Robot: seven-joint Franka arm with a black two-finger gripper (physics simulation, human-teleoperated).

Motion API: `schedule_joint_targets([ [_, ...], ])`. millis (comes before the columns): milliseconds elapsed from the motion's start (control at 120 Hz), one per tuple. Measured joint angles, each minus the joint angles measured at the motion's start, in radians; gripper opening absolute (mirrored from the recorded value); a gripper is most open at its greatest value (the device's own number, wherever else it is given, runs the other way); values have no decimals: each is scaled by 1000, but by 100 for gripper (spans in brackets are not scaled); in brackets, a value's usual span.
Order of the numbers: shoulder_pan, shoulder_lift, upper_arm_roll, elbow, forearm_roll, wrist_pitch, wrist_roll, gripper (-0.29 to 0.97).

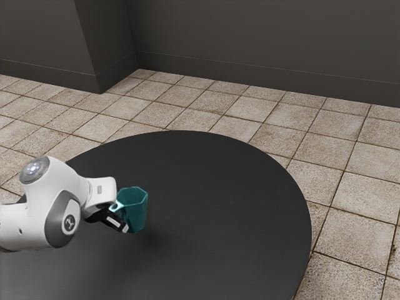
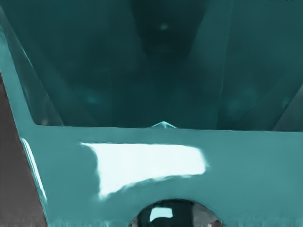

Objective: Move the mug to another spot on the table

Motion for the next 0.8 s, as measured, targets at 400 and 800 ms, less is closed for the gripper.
schedule_joint_targets([
  [400, 20, 69, 42, 34, -1, 7, 28, -11],
  [800, 27, 121, 66, 67, 6, 3, 54, 14],
])
